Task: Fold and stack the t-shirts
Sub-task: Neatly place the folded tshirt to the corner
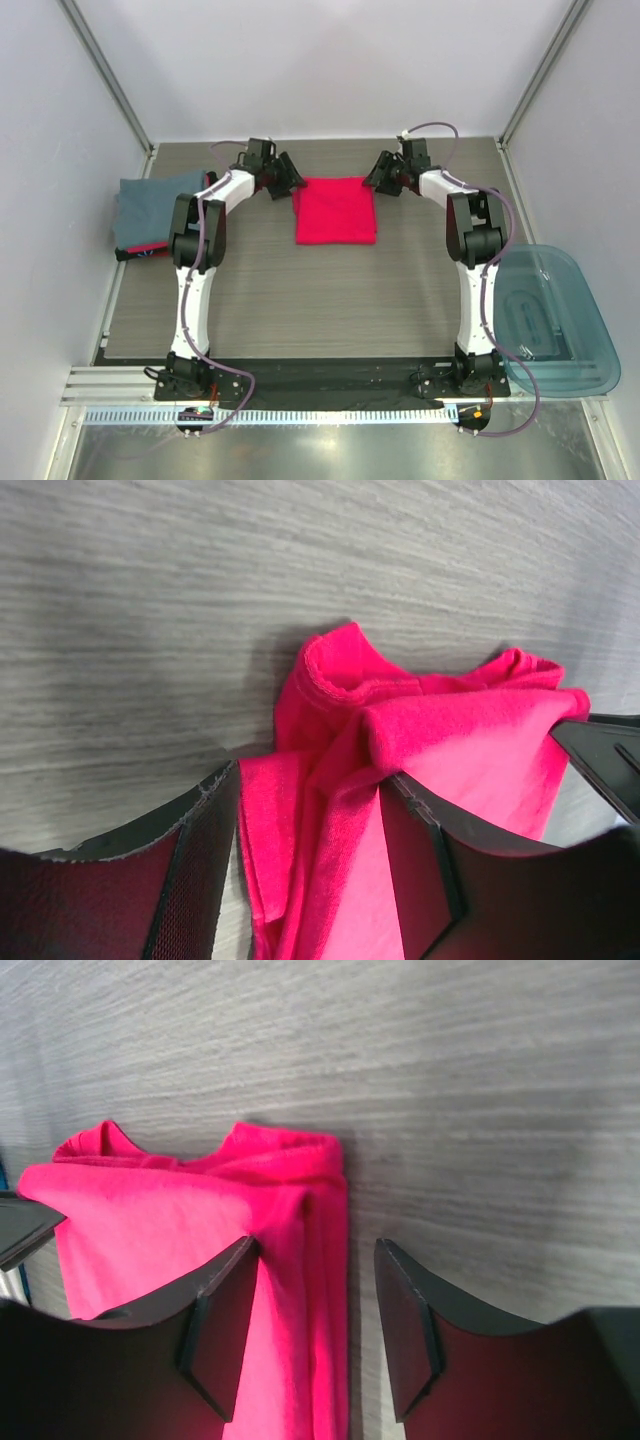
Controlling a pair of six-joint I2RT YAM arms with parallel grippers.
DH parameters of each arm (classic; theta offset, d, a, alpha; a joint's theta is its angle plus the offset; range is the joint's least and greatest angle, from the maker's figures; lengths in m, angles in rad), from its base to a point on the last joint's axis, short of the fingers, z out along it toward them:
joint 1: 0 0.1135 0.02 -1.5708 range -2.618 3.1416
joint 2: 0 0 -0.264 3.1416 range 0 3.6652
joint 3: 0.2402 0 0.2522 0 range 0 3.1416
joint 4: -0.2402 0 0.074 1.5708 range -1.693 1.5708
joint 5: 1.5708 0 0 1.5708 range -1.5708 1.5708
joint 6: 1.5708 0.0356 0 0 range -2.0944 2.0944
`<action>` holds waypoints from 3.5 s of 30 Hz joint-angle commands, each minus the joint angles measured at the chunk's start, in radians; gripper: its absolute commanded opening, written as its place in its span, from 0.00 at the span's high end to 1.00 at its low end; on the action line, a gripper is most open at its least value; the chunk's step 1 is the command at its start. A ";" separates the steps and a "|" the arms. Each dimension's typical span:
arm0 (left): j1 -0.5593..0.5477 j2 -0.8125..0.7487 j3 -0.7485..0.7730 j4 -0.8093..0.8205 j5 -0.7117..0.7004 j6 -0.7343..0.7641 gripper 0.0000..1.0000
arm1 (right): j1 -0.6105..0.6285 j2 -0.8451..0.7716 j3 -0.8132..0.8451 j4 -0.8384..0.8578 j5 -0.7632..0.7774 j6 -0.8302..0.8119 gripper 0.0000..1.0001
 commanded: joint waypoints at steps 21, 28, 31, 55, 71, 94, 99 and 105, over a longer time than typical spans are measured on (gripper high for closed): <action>-0.030 0.161 0.136 0.021 -0.066 -0.018 0.88 | 0.037 0.148 0.168 -0.021 0.006 0.019 0.99; -0.033 0.093 0.046 0.099 -0.070 -0.032 1.00 | 0.051 0.071 0.130 0.000 -0.007 0.019 0.99; -0.033 -0.005 -0.029 0.142 -0.064 -0.017 1.00 | 0.063 -0.009 0.064 0.022 -0.016 0.021 0.99; -0.050 -0.766 -0.615 0.109 -0.067 -0.005 1.00 | 0.302 -0.589 -0.306 -0.052 0.154 0.015 0.99; 0.333 -1.175 -0.376 -0.511 -0.194 0.072 1.00 | 0.650 -0.445 0.202 -0.086 0.196 0.082 0.99; 0.698 -0.978 -0.164 -0.522 -0.366 0.100 1.00 | 0.770 0.151 0.852 0.120 0.322 0.208 0.99; 0.730 -0.935 -0.146 -0.496 -0.339 0.089 1.00 | 0.770 0.198 0.878 0.201 0.378 0.211 0.99; 0.740 -0.895 -0.149 -0.461 -0.316 0.077 1.00 | 0.770 0.209 0.884 0.269 0.408 0.204 0.99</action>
